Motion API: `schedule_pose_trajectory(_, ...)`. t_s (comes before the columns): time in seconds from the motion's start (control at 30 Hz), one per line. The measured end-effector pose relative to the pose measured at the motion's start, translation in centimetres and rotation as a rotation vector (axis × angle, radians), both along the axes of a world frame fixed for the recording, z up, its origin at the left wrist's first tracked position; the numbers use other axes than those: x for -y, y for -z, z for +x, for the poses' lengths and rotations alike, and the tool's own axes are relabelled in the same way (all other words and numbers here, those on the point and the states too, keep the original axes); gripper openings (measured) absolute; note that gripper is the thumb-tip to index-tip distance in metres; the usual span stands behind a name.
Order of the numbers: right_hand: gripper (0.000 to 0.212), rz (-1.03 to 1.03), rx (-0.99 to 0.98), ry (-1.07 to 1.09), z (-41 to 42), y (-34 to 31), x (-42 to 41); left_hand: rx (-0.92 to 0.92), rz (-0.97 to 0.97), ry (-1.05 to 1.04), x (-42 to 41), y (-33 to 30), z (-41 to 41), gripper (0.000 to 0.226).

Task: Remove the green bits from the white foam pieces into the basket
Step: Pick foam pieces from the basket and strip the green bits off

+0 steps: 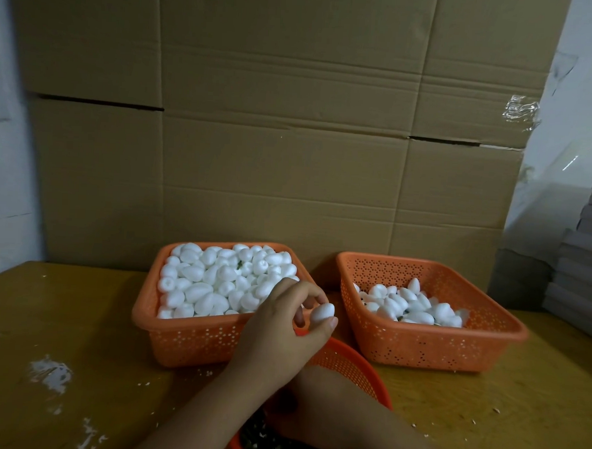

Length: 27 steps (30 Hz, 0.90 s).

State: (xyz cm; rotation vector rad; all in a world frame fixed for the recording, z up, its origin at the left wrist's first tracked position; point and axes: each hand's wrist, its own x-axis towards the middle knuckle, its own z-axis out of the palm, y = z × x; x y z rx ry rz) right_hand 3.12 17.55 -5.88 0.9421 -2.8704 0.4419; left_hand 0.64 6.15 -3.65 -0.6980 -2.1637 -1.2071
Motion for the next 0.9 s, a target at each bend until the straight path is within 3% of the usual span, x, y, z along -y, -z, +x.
schedule_pose_trajectory(0.43, 0.038, -0.023, 0.027, -0.009, 0.15, -0.11, 0.09, 0.135, 0.035, 0.023, 0.05, -0.07, 0.21, 0.014)
schedule_pose_trajectory(0.57, 0.035, -0.021, 0.032, 0.003, 0.12, -0.09, 0.02, 0.112, 0.081, 0.03, 0.06, -0.04, 0.08, 0.015)
schedule_pose_trajectory(0.7, 0.032, -0.034, 0.041, 0.008, 0.2, -0.14, -0.01, 0.068, 0.116, 0.05, -0.04, -0.09, -0.18, 0.032)
schedule_pose_trajectory(0.9, 0.034, -0.017, 0.042, 0.005, 0.09, -0.03, 0.1, 0.058, 0.118, 0.072, 0.04, 0.1, -0.17, 0.029)
